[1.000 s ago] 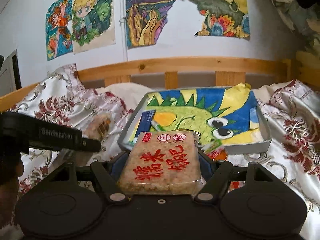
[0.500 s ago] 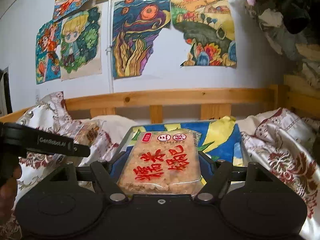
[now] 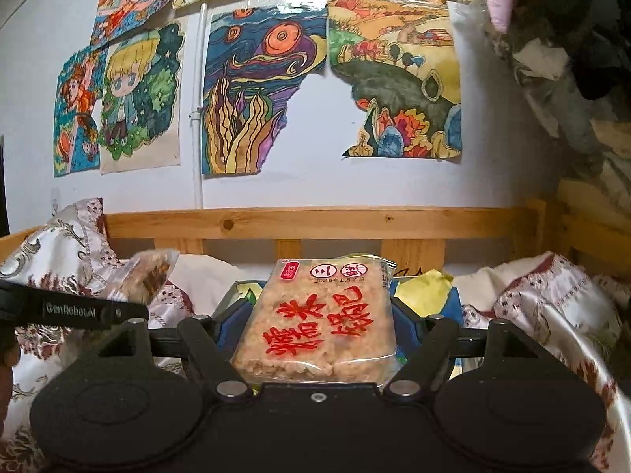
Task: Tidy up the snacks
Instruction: 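Lift both packets into the dinosaur tin tray and open both tools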
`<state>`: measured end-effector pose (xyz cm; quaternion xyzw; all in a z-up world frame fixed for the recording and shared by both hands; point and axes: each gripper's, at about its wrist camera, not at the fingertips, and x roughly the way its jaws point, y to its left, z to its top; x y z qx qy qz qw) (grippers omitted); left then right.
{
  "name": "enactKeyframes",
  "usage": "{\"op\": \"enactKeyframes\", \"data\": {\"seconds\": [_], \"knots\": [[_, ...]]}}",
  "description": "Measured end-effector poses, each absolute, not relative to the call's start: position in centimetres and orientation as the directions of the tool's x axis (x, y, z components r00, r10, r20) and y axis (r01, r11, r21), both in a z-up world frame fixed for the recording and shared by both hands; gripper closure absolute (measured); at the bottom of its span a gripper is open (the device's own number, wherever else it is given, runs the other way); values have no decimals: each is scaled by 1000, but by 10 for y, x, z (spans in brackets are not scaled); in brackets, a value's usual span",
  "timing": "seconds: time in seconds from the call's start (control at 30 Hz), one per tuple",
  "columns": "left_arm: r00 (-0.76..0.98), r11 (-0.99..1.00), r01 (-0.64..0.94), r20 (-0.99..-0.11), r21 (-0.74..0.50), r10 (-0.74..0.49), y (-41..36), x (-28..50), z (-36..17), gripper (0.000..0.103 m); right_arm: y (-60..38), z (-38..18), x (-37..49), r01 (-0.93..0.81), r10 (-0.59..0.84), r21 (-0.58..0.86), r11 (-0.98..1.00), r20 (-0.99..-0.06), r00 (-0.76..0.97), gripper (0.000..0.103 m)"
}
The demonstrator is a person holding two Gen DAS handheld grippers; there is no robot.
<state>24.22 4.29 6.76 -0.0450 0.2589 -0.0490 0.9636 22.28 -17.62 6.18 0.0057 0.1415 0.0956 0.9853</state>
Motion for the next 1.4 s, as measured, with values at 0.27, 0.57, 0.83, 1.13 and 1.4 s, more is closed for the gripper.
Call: {"op": "enactKeyframes", "data": {"seconds": [0.27, 0.57, 0.83, 1.13, 1.4], "knots": [[856, 986, 84, -497, -141, -144, 45, 298, 45, 61, -163, 38, 290, -183, 176, 8, 983, -323, 930, 28], [817, 965, 111, -531, -236, -224, 21, 365, -8, 61, -169, -10, 345, -143, 123, -18, 990, -418, 900, 28], [784, 952, 151, -554, -267, -279, -17, 397, -41, 61, -194, -44, 365, -81, 58, -26, 996, -488, 871, 28], [776, 966, 156, -580, -205, -248, -41, 404, -55, 61, -208, -58, 376, -69, 52, -10, 998, -555, 830, 28], [741, 962, 169, -615, -216, -268, -43, 408, -56, 54, -206, -67, 375, -65, 43, -17, 998, -580, 813, 27]]}}
